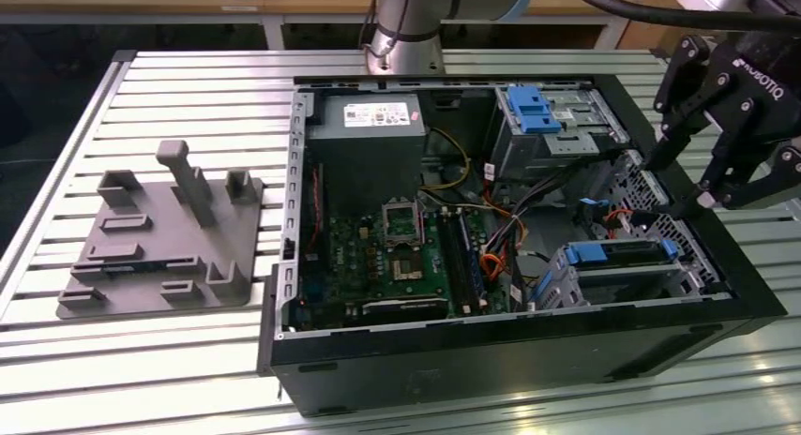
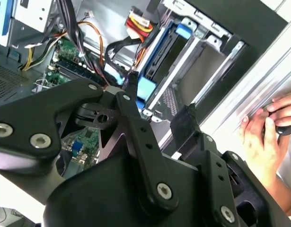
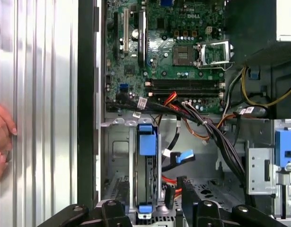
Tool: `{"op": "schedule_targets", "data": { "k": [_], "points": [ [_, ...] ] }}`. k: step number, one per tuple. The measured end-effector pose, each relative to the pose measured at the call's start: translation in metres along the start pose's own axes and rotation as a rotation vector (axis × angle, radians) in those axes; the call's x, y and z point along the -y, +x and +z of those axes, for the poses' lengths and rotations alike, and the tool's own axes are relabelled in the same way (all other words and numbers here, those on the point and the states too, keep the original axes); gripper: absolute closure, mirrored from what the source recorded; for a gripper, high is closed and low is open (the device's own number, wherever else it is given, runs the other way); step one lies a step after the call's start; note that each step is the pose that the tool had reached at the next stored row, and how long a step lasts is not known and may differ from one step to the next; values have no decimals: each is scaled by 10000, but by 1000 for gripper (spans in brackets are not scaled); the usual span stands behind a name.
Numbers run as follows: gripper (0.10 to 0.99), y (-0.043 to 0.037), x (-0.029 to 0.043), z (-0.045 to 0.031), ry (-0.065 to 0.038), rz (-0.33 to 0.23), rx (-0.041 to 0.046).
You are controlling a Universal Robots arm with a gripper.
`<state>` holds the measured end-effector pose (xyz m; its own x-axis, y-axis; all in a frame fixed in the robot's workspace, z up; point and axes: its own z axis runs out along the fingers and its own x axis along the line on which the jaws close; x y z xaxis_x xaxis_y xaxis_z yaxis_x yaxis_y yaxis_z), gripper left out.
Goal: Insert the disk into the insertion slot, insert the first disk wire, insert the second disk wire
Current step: 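Insert the first disk wire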
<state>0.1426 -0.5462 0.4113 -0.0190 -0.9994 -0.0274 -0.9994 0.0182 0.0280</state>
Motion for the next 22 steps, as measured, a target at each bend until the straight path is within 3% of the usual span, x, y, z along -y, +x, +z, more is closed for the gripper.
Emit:
{"op": "schedule_targets", "data": {
  "k": [4, 7, 15, 16, 20, 22],
  "points": [
    [529, -2, 117, 0, -223, 7, -24],
    [529, -3, 174, 3, -296, 23, -65],
    [529, -2, 185, 73, -250, 1055, -58],
    [529, -4, 194, 78, -245, 1092, -100],
    [529, -45, 222, 109, -229, 1101, -400],
    [529, -71, 227, 138, -223, 1092, -486]
  ]
}}
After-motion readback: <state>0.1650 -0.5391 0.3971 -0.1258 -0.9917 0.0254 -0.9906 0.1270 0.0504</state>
